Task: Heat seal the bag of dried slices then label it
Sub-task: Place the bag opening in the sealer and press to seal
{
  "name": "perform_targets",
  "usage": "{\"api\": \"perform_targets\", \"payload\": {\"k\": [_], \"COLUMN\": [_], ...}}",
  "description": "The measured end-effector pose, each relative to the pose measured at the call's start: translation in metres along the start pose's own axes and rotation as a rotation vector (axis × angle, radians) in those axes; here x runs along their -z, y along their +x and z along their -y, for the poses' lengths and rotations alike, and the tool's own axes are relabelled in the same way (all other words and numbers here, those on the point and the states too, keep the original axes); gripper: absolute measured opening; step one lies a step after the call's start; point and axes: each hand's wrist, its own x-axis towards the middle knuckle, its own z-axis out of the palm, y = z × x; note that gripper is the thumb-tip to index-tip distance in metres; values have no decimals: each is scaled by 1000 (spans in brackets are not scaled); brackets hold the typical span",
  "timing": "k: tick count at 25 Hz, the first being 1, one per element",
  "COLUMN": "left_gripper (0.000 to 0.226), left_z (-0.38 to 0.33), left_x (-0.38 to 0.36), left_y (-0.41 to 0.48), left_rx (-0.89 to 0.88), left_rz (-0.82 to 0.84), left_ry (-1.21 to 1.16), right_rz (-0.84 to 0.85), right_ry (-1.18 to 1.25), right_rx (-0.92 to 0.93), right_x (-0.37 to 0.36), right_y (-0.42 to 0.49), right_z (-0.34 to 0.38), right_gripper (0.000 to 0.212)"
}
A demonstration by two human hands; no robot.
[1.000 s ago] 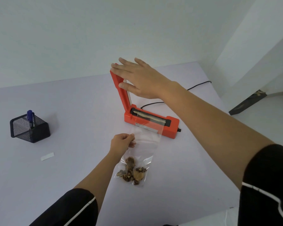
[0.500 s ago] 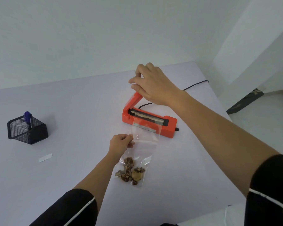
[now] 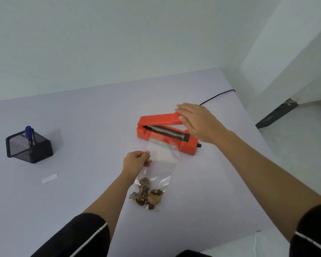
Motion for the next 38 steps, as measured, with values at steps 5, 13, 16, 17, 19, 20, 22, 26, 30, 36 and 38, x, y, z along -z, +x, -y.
{"api": "perform_targets", "payload": {"k": [5,13,16,17,19,20,22,26,30,36,38], "left_gripper": [22,22,22,23,23,24,24,24,24,21,21], "left_z": [1,2,2,2,2,2,1,3,4,5,5], "left_x": [1,2,2,3,2,3,3,1,1,-1,-2], "left_y": [0,1,3,4,4,4,5,4,4,5,4], "left_rx": [2,5,8,8,8,9,13,20,12,-11,-19], "left_rz": [-4,-6,-7,-8,-4,-1,2,0,-4,-17,-28], "left_ry": [-8,1,3,8,24,33,44,27,17,-23,-41], "right_rz": [79,221,309,333,363,375,392,412,398,397,398], "right_ry": [17,-7,-3,-2,-14,-22,-17,-26,-30,-25,-15], "right_rx": [-87,-210,-245,-255,-260,-257,-258,-270,-289,-299,-300], "right_x": [-26,-53,-62,-64,-66,-67,-67,-67,-69,-70,-70], "right_y": [-18,-26,-26,-26,-25,-25,-25,-25,-25,-24,-24], "right_z": [-13,-20,-22,-22,-24,-24,-24,-24,-22,-25,-26], "right_gripper": [55,53,55,55,56,56,56,59,60,60,60]}}
